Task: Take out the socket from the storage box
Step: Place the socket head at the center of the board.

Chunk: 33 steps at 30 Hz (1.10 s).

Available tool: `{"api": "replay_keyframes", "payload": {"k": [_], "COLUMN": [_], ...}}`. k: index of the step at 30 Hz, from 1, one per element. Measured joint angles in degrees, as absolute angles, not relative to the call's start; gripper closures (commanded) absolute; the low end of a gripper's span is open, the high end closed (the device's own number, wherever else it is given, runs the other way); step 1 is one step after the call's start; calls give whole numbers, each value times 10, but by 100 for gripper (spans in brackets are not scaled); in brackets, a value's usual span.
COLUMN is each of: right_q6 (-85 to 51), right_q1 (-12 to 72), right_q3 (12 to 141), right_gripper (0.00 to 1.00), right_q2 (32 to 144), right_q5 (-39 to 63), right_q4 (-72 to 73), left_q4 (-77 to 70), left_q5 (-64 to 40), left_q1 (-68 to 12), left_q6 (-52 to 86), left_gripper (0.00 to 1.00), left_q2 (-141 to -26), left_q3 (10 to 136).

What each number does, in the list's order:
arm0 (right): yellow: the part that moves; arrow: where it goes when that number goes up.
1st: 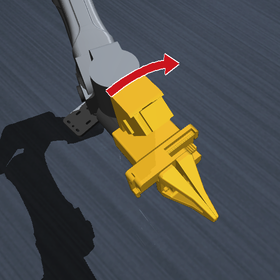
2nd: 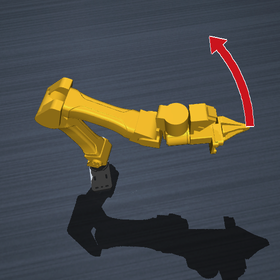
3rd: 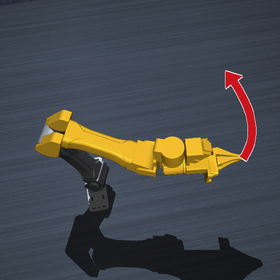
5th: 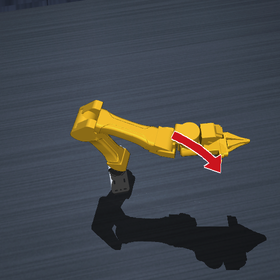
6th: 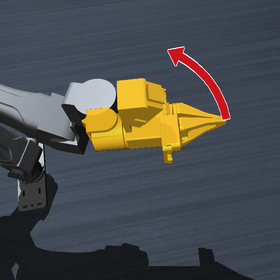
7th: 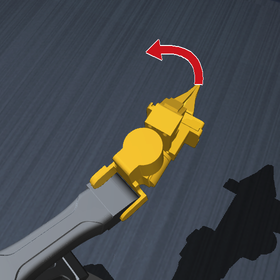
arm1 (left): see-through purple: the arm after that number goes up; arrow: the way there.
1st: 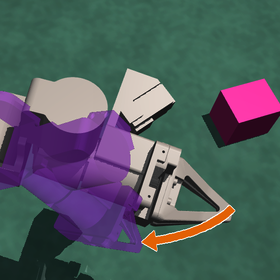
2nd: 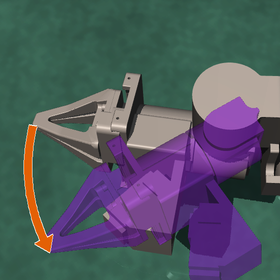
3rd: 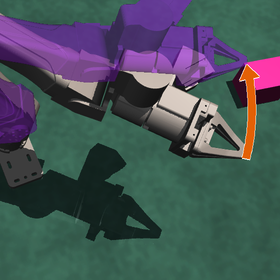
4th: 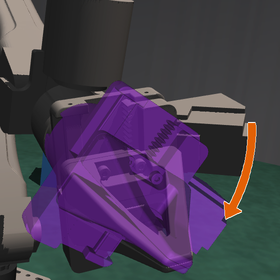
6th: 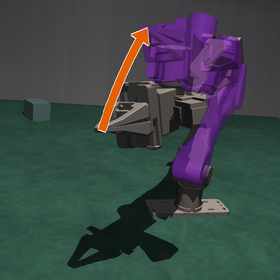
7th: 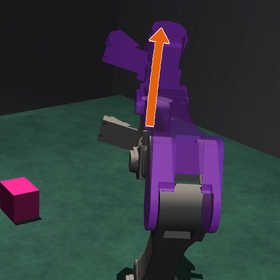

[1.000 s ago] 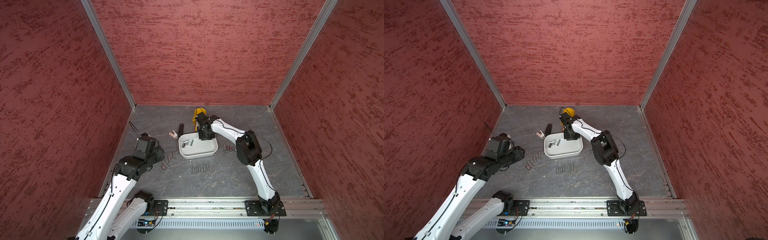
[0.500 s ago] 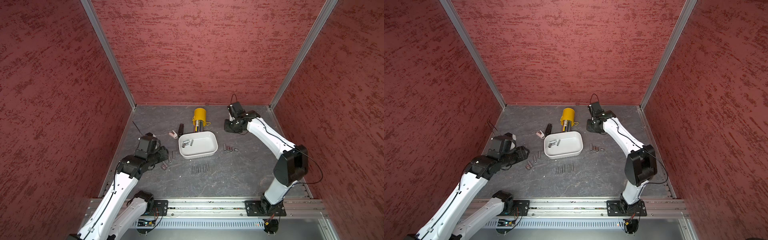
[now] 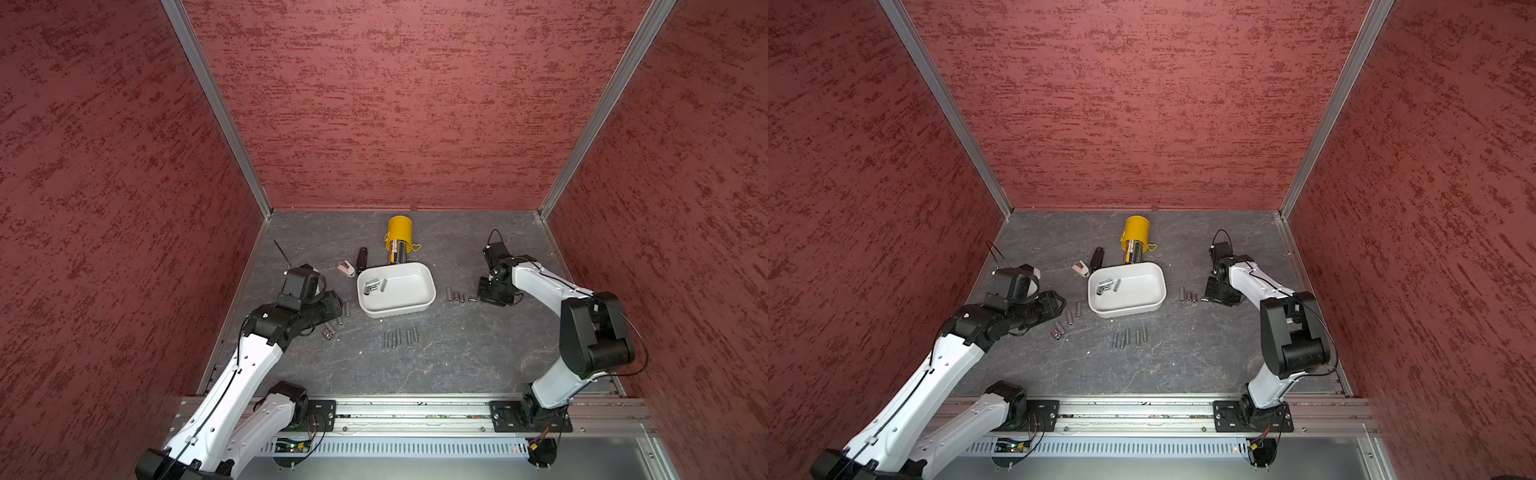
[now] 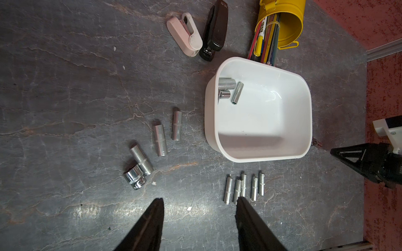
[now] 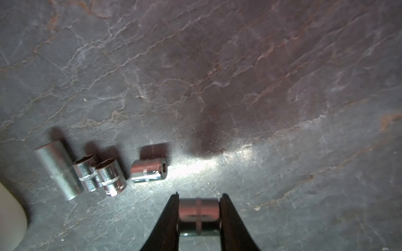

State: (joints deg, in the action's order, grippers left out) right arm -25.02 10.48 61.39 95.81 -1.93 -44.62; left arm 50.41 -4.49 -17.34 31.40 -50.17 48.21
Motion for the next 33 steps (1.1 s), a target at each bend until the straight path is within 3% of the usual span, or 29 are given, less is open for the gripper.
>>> {"api": "replay_keyframes", "payload": {"k": [33], "right_q6": [-242], "right_q1": [104], "right_q3": [614], "right_gripper": [53], "right_q2": [1006], "right_q5": [-18], "right_q4": [-418], "left_q4": [501], "left_q5": [-44], "left_q1": [-173], "left_q6": [310], "left_gripper": [44], "left_q2": [-504], "left_q3": [482]}}
